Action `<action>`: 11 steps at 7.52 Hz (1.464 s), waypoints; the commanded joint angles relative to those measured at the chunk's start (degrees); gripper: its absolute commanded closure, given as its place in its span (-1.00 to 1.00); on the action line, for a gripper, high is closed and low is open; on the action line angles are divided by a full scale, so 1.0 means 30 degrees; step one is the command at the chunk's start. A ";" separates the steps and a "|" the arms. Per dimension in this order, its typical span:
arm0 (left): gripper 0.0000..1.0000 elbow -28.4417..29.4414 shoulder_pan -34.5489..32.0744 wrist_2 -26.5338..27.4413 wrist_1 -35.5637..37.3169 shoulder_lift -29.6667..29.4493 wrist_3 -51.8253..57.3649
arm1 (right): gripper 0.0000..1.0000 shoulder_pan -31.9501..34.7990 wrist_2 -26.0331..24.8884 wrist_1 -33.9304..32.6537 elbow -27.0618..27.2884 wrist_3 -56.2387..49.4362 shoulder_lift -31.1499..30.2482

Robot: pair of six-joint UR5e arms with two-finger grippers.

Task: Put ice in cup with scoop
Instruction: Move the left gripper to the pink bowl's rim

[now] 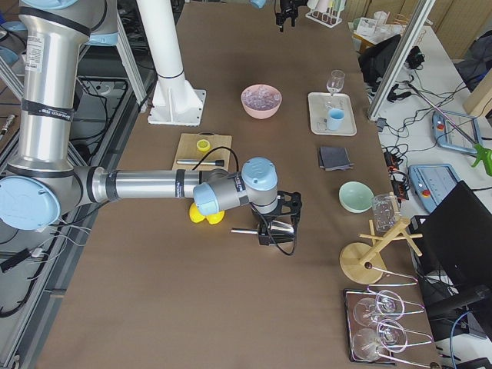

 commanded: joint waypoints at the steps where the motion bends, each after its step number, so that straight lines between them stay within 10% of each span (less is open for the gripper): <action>1: -0.97 -0.0051 0.1889 -0.0098 -0.4287 -0.0647 -0.0015 | -0.99 -0.1846 -0.0506 0.3679 -0.0321 0.4178 -0.0345; 11: -0.96 0.2434 0.8194 0.1278 -0.7814 -0.4453 0.4453 | -0.98 -0.4253 -0.2440 0.8290 -0.0672 0.6764 -0.2573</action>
